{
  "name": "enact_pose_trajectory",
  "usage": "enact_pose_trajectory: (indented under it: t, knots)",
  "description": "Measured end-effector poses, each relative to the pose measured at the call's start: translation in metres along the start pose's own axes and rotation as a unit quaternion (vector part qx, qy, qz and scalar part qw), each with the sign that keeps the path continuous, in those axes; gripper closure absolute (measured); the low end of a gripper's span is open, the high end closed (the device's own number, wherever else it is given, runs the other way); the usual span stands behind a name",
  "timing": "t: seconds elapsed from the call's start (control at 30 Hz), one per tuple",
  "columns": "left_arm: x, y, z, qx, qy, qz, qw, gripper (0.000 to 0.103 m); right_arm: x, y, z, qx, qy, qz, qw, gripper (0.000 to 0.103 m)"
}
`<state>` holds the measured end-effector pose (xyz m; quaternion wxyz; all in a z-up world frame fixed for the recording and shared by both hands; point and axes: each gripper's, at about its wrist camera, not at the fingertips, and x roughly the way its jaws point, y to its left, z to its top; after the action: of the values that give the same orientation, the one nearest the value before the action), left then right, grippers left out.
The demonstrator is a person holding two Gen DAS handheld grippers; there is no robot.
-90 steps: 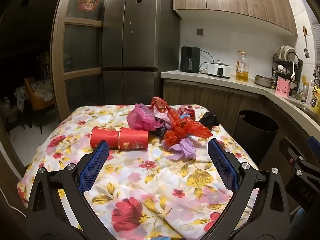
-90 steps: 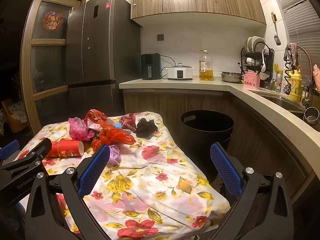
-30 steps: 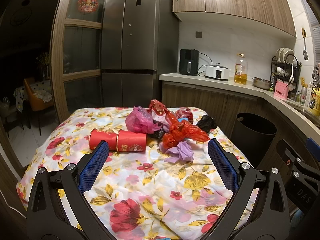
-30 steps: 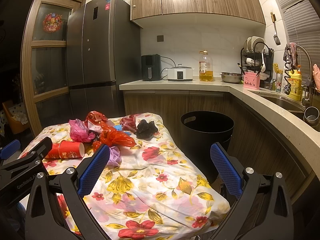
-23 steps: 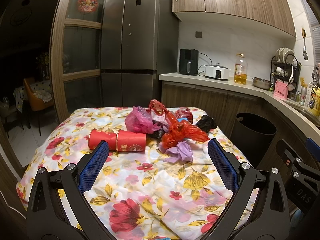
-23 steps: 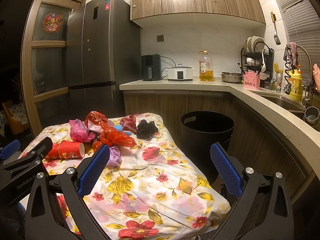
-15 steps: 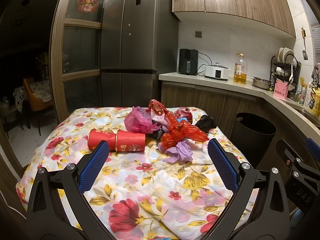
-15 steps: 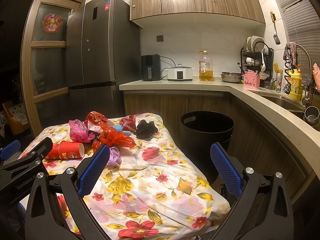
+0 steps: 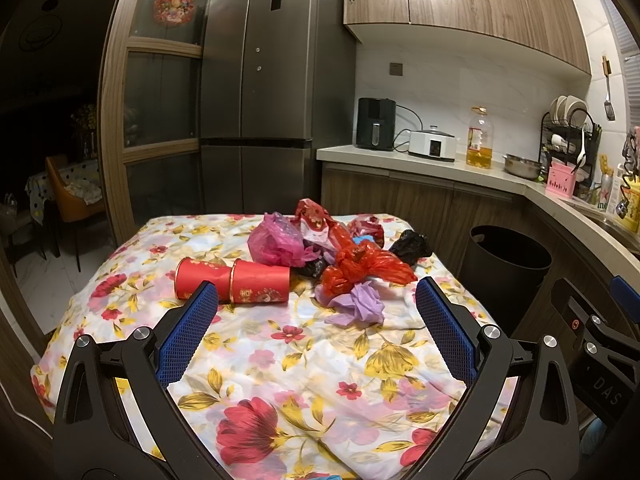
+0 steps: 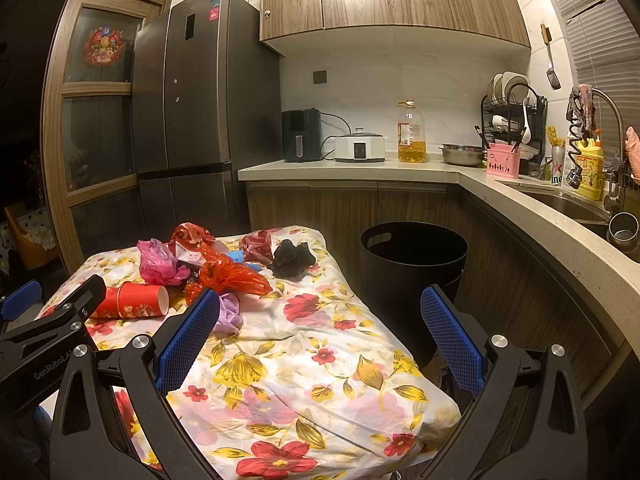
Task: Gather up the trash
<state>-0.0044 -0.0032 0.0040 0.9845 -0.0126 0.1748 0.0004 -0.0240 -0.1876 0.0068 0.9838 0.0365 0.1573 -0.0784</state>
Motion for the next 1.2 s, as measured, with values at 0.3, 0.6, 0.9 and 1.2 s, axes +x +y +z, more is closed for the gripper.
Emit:
enact_pose_trajectory:
  t: [0.3, 0.6, 0.9, 1.2]
  knots:
    - [-0.002, -0.005, 0.004, 0.001, 0.001, -0.001, 1.0000, 0.006, 0.001, 0.002, 0.001, 0.000, 0.000, -0.001, 1.000, 0.005]
    - [-0.003, -0.011, 0.006, 0.001, 0.002, -0.003, 1.0000, 0.006, 0.001, 0.000, 0.001, 0.001, 0.001, 0.000, 1.000, 0.005]
    - [-0.002, -0.014, 0.006, 0.002, 0.002, -0.005, 1.0000, 0.006, 0.007, -0.003, -0.003, 0.004, 0.002, -0.002, 1.000, 0.005]
    - [0.014, -0.012, 0.000, -0.003, 0.001, -0.013, 0.9999, 0.006, 0.020, -0.003, -0.010, 0.008, 0.009, 0.001, 1.000, 0.005]
